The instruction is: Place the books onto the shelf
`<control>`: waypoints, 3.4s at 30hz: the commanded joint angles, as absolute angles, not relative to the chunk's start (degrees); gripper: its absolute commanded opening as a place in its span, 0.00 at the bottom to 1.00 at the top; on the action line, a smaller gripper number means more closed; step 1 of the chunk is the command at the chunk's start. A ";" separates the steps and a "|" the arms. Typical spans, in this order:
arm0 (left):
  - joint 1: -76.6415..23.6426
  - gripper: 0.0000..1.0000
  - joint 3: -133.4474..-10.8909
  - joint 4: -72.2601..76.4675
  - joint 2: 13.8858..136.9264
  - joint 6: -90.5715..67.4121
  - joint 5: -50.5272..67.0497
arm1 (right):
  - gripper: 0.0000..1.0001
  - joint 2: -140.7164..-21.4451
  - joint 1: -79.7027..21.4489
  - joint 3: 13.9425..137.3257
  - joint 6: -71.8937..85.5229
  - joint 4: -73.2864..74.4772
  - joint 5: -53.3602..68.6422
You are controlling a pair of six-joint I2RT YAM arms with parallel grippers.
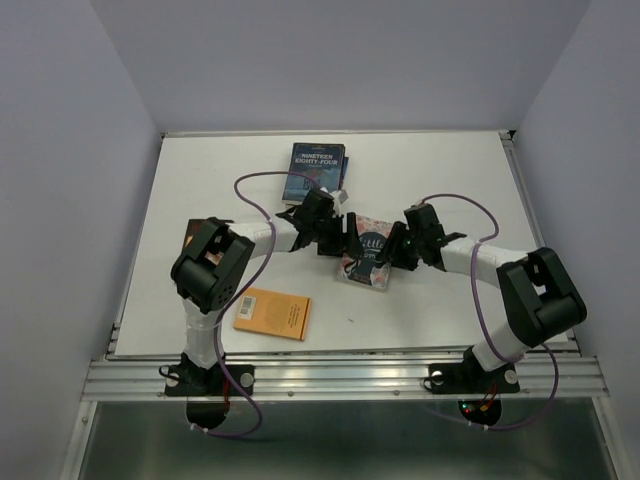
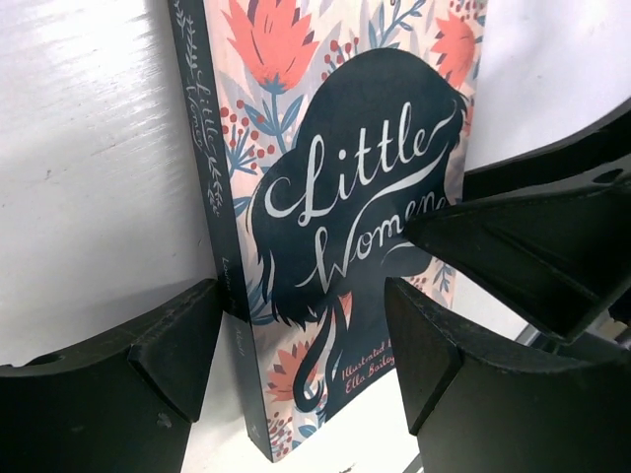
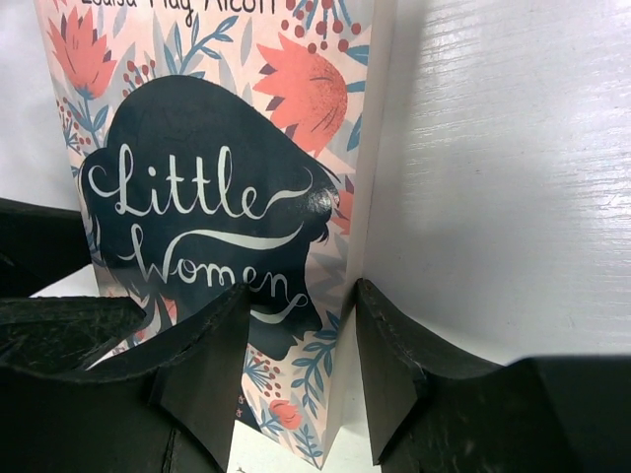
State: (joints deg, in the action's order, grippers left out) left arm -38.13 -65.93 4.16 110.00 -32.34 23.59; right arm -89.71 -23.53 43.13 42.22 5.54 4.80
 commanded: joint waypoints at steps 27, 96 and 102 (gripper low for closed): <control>-40.08 0.00 -66.27 20.66 110.49 -34.01 41.75 | 0.41 -91.14 -24.43 38.14 40.61 6.41 5.63; -12.22 0.99 -124.72 -31.55 129.38 -3.17 29.98 | 1.00 -81.12 -23.91 53.70 40.96 25.05 -28.39; -12.30 0.99 -124.46 -32.34 126.39 -2.46 24.10 | 1.00 -81.83 -23.91 53.79 41.13 25.05 -26.99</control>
